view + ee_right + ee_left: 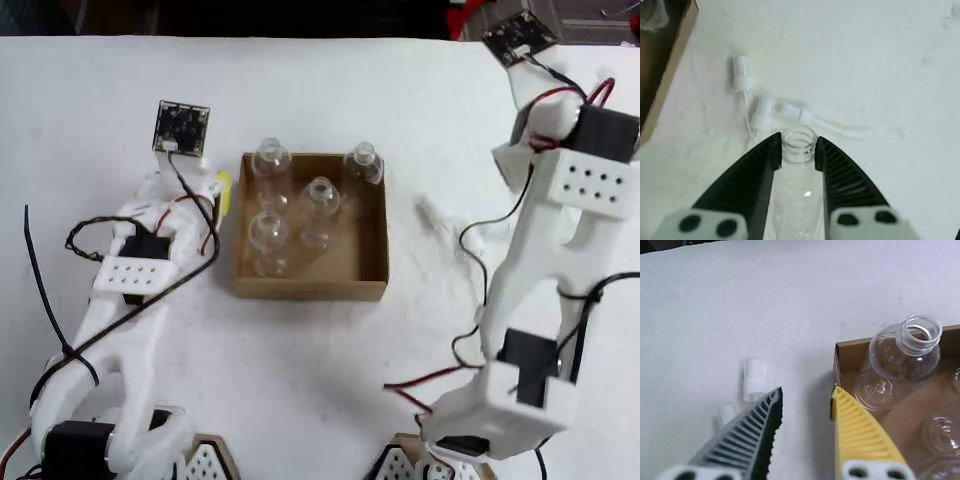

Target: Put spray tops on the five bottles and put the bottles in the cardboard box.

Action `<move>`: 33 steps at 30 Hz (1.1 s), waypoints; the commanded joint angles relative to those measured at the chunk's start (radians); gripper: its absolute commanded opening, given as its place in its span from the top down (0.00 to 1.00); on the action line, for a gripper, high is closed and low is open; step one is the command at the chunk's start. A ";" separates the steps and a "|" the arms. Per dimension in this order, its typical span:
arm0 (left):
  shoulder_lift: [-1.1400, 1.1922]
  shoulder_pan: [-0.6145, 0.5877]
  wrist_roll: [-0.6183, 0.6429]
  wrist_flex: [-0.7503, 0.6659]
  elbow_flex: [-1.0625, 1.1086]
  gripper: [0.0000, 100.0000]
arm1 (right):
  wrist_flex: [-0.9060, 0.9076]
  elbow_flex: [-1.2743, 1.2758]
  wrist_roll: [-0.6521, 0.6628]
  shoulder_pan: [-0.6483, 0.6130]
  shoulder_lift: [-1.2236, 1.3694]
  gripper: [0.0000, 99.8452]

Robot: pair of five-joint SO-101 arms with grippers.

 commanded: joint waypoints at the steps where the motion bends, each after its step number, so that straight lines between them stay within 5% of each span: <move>1: -0.010 0.015 -0.012 -0.017 -0.003 0.85 | 0.025 0.041 -0.098 -0.050 -0.117 0.96; 11: -0.010 0.008 -0.012 -0.017 -0.003 0.85 | -0.019 0.221 -0.273 -0.259 -0.460 0.96; 33: -0.010 0.007 -0.012 -0.018 -0.005 0.85 | -0.676 0.933 -0.419 -0.486 -0.863 0.96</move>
